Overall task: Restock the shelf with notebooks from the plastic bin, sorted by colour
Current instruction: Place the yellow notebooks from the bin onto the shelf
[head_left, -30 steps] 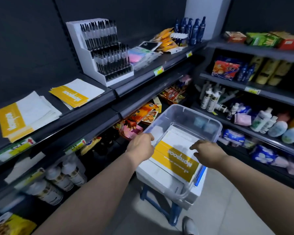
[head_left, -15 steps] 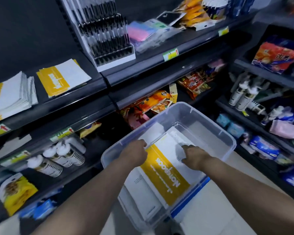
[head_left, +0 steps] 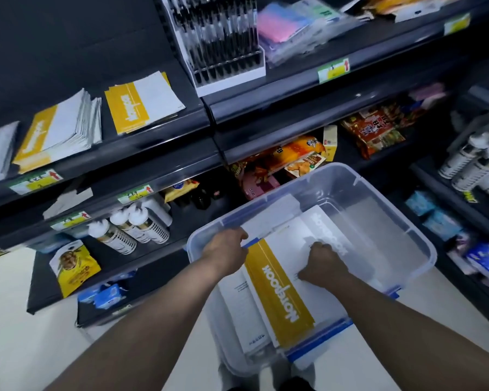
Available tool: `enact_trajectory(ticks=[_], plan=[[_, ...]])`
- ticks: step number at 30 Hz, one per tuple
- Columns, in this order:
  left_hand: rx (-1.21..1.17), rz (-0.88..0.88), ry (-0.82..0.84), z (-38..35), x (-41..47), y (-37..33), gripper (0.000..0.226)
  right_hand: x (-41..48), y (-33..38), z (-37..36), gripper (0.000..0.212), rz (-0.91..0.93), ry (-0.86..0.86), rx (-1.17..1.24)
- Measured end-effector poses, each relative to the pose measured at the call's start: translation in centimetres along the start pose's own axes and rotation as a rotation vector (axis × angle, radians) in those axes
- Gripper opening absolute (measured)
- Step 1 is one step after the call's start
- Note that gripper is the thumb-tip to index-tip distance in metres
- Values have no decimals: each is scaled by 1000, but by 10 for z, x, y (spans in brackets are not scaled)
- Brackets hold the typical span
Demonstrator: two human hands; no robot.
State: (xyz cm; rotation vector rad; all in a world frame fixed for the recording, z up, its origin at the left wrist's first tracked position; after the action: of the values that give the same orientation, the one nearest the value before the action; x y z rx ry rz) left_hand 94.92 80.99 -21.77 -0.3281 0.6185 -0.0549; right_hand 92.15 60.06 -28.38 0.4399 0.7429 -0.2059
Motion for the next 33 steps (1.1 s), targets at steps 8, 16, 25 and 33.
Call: enact_trajectory(ticks=[8, 16, 25, 33], plan=[[13, -59, -7, 2, 3, -9, 39, -25, -9, 44, 46, -33, -130, 163], [18, 117, 175, -39, -2, -18, 21, -51, -38, 86, 53, 94, -242, 382], [-692, 439, 174, -91, -8, -18, 25, -60, -38, 84, 87, 123, -212, 63], [-1005, 446, 37, -94, -7, -36, 30, -57, -43, 96, 89, 218, -212, 71]])
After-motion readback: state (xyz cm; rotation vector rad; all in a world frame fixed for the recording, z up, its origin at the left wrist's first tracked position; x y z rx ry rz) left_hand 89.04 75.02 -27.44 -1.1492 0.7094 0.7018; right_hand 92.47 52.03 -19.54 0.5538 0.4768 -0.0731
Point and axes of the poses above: each hand's wrist, its own x-axis towards the middle knuckle, its own z-axis out of the back of the hand, y = z × x, the point moved 4 cm from there along x, towards the middle knuckle, and after that the axes turned 11 degrees about y, right-handed, at the moved point
